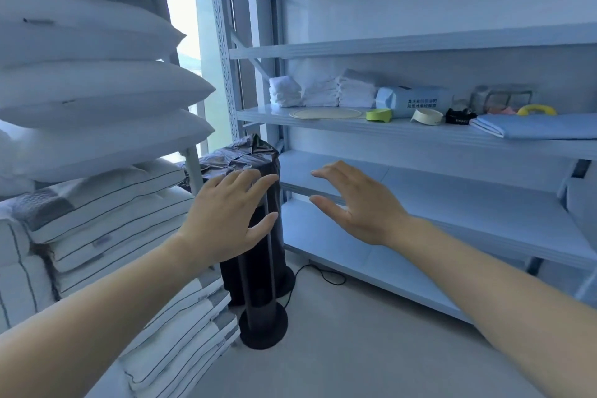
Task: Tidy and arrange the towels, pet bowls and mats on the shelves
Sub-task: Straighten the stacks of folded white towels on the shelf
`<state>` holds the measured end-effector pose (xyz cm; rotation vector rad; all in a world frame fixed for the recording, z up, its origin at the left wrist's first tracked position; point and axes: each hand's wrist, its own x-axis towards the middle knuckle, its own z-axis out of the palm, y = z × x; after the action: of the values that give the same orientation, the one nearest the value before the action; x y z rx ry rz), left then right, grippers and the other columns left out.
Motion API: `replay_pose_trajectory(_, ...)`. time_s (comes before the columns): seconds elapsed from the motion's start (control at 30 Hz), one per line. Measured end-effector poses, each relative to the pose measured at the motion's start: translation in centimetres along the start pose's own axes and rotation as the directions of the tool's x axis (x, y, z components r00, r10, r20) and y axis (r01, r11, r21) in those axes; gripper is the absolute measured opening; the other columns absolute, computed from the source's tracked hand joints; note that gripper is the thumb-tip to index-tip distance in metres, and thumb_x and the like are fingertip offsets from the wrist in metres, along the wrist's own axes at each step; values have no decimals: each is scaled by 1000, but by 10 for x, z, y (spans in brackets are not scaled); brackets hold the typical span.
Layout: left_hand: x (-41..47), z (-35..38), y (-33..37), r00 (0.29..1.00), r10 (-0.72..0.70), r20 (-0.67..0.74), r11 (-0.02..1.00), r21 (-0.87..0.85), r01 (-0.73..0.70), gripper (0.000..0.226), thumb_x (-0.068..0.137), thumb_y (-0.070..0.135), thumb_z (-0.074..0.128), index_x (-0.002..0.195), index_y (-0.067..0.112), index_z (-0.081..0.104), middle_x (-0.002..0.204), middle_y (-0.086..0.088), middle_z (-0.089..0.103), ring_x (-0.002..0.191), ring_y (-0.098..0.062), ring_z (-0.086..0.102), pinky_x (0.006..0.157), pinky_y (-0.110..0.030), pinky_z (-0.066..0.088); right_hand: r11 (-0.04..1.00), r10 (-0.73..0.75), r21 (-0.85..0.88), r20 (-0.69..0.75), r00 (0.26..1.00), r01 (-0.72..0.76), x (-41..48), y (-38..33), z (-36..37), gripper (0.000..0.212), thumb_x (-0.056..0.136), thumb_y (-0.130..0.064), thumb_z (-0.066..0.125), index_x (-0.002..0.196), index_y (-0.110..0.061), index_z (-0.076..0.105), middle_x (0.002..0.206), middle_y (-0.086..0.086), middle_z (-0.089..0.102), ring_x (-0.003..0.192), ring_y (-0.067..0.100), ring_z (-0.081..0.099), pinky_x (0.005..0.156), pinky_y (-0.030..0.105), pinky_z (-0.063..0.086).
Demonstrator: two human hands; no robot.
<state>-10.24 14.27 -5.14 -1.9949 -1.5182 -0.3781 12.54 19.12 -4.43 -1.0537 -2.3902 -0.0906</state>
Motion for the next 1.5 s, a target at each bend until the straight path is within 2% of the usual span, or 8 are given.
replay_pose_trajectory(0.4,77,104,-9,992,20,121,996,-92,-9,61,85,57,30,132,23,47,120,2,57,109,-20,57,87,-36,47,997,53,-67,50,997,-50,55,90,55,45,95,-42,42,136,-24,40,132,-8,45,119,13,44,90,26,37)
replay_pose_trajectory(0.53,131,147,6,992,61,113,994,-97,-51,59,85,56,31,130,22,49,120,0,58,106,-20,60,86,-36,48,994,80,-75,63,995,-75,78,149,75,45,95,-43,42,135,-23,41,132,-7,46,118,15,45,94,32,40)
replay_pose_trajectory(0.7,227,200,30,987,104,123,986,-140,-86,59,84,57,29,126,23,52,122,-2,58,107,-23,60,87,-38,47,987,128,-101,70,989,-121,115,238,80,47,95,-44,40,136,-22,40,135,-7,43,122,14,41,96,30,37)
replay_pose_trajectory(0.87,326,245,58,987,125,102,979,-172,-106,66,82,61,21,131,26,47,127,2,52,111,-21,55,90,-37,44,975,189,-128,58,980,-180,149,327,72,48,94,-44,44,136,-22,41,136,-6,43,125,15,40,100,34,36)
replay_pose_trajectory(1.0,367,275,70,983,145,111,967,-225,-118,65,82,61,18,131,28,45,128,5,50,111,-18,55,89,-34,43,971,214,-121,65,975,-205,170,376,77,47,93,-44,44,135,-21,43,135,-5,45,126,15,40,103,37,34)
replay_pose_trajectory(1.13,393,299,55,990,106,90,960,-268,-79,60,84,59,21,127,29,49,125,5,54,108,-18,56,86,-33,44,983,170,-78,66,983,-165,197,406,97,44,93,-44,44,131,-21,49,129,-5,52,121,16,46,98,35,32)
replay_pose_trajectory(1.27,417,326,31,992,77,95,965,-257,-51,57,85,58,24,124,28,52,121,7,56,107,-16,57,83,-31,44,990,139,-29,84,987,-137,238,425,126,54,88,-55,31,129,-24,50,125,-9,53,116,12,47,92,30,33)
replay_pose_trajectory(1.5,475,401,-21,995,16,96,962,-271,11,55,85,57,27,122,26,54,117,7,59,102,-18,59,84,-32,44,997,82,-21,138,987,-80,335,465,177,52,88,-51,34,130,-24,47,128,-9,51,120,12,44,99,33,34)
